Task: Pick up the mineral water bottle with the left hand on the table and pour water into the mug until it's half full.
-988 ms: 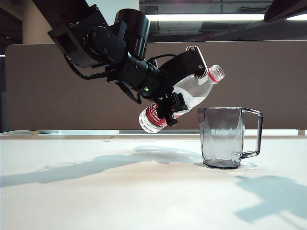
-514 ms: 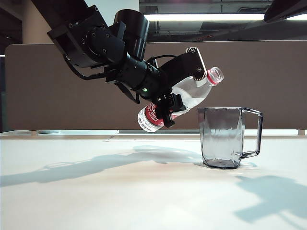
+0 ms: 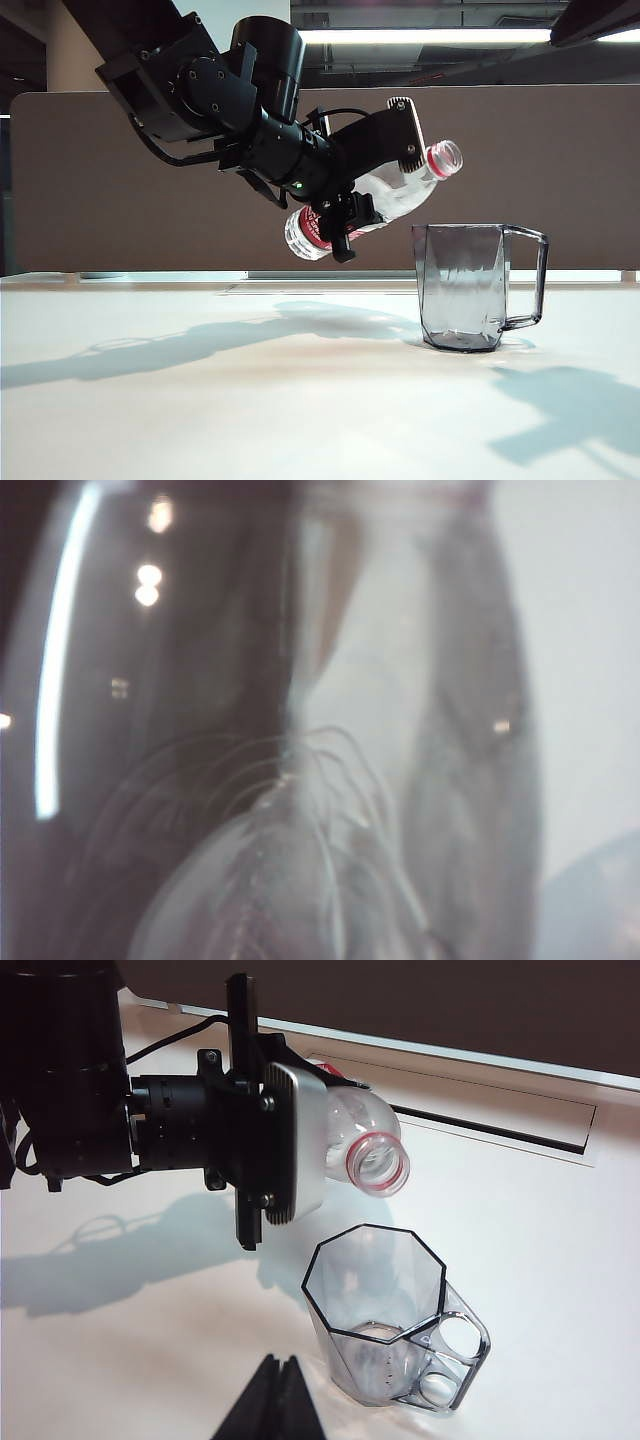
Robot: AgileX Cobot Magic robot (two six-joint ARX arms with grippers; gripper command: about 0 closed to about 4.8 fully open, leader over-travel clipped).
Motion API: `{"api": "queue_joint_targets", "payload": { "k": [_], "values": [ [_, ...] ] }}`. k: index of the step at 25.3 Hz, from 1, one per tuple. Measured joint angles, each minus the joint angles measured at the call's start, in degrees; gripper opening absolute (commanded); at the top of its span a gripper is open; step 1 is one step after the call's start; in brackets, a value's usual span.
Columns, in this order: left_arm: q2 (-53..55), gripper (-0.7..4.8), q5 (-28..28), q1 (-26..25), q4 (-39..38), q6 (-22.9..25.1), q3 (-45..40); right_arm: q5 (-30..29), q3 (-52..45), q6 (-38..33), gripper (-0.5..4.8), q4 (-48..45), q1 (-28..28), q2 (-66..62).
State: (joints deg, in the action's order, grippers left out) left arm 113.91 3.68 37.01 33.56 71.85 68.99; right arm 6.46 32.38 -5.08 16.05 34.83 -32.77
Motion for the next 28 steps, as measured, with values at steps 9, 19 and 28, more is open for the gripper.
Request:
{"api": "queue_joint_targets", "payload": {
  "k": [9,19,28],
  "values": [
    [0.0,1.82,0.0,0.0,0.0,2.3,0.0,0.0,0.0,0.6,-0.08,0.0,0.0,0.0],
    [0.0,1.82,0.0,0.0,0.0,7.3,0.0,0.0,0.0,0.6,-0.08,0.0,0.0,0.0],
    [0.0,1.82,0.0,0.0,0.0,12.0,0.0,0.0,0.0,0.6,-0.08,0.0,0.0,0.0]
  ]
}}
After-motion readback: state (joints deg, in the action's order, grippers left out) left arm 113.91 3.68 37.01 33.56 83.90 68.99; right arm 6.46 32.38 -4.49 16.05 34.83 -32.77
